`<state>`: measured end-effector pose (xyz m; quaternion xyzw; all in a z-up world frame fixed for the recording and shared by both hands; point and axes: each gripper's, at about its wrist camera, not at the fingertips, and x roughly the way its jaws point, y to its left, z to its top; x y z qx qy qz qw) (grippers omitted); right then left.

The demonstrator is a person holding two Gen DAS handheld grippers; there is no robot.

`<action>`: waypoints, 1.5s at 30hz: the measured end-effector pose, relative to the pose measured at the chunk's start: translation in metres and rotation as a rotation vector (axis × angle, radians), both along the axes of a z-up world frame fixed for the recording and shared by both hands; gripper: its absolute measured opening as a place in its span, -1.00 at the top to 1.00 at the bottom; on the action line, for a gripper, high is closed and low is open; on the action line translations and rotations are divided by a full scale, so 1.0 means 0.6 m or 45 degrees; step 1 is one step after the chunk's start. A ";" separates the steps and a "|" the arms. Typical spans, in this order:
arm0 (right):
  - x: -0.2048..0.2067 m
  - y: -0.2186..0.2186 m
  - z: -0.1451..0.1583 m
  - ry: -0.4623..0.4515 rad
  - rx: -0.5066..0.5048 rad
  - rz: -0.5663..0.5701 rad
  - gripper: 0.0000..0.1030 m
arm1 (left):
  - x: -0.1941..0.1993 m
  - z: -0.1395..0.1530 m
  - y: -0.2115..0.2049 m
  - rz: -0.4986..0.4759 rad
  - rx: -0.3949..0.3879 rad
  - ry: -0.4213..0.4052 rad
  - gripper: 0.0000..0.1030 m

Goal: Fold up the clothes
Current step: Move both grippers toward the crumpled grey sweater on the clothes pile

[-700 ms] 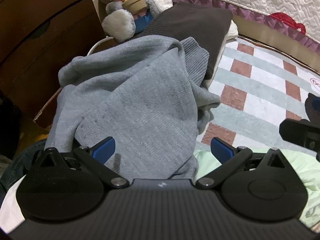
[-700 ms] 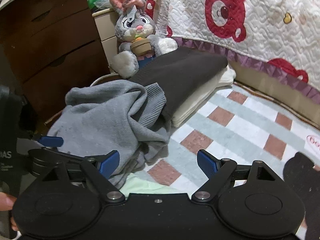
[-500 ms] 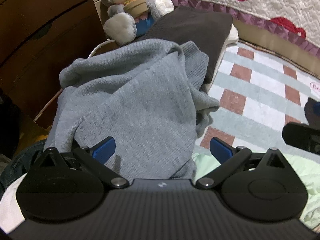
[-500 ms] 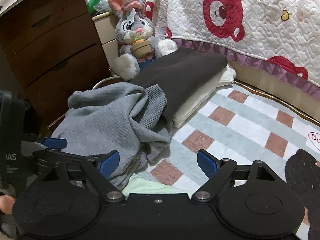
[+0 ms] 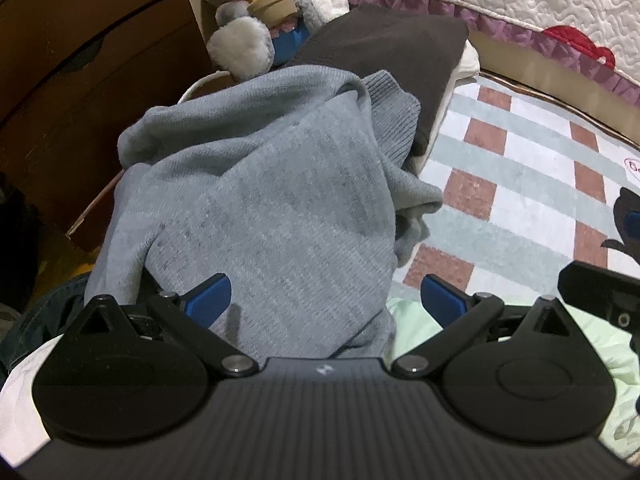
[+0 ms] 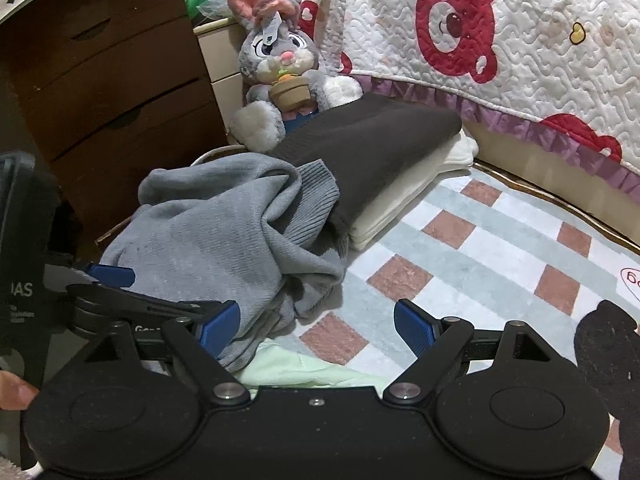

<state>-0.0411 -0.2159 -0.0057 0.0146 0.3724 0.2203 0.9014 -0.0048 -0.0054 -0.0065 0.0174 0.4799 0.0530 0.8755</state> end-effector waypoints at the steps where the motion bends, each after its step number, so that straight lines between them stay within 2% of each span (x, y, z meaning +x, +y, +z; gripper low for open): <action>1: 0.000 0.000 -0.002 0.002 0.003 -0.002 -0.70 | 0.000 0.000 0.000 -0.002 0.000 0.003 -0.99; 45: 0.007 -0.006 -0.020 0.084 -0.012 -0.051 -0.70 | 0.002 -0.016 0.004 0.033 -0.032 0.086 -1.00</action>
